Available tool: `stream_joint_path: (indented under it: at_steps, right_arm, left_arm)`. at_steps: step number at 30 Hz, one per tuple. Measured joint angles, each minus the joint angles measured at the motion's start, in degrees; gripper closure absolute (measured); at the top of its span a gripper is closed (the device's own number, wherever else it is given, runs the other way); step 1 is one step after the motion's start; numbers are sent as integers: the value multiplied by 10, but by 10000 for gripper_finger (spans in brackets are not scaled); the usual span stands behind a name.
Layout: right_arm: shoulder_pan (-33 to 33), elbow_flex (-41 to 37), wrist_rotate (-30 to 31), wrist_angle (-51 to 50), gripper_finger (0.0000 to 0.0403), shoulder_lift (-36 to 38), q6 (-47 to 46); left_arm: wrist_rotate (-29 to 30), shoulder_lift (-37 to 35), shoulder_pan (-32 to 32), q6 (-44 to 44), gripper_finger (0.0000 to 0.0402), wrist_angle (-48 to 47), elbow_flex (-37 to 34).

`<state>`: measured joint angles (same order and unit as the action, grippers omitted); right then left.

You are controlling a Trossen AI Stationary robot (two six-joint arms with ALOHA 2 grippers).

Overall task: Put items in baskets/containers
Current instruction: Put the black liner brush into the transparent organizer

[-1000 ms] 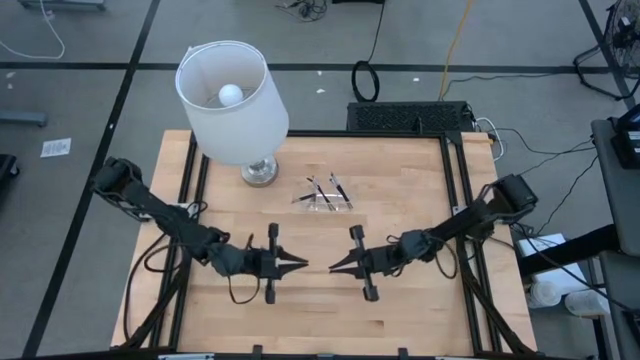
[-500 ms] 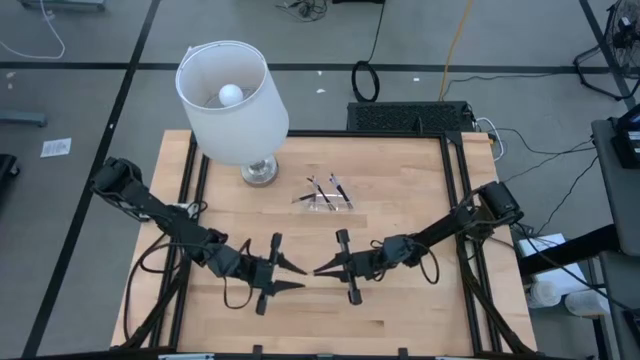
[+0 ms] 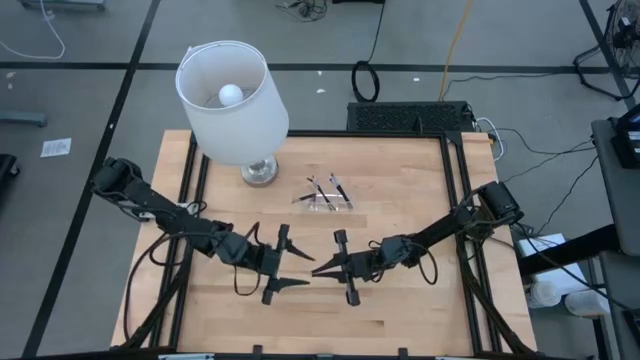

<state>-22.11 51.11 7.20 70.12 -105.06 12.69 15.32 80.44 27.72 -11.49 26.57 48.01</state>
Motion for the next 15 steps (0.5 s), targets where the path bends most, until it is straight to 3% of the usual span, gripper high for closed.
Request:
stream_joint_path:
  at_steps: [9,15]
  right_arm:
    - [0,0,1,-1,403,0,0]
    - [0,0,1,12,403,0,2]
  left_arm:
    - [-50,5,-15,0,216,5,0]
    - [-50,17,-23,1,247,14,0]
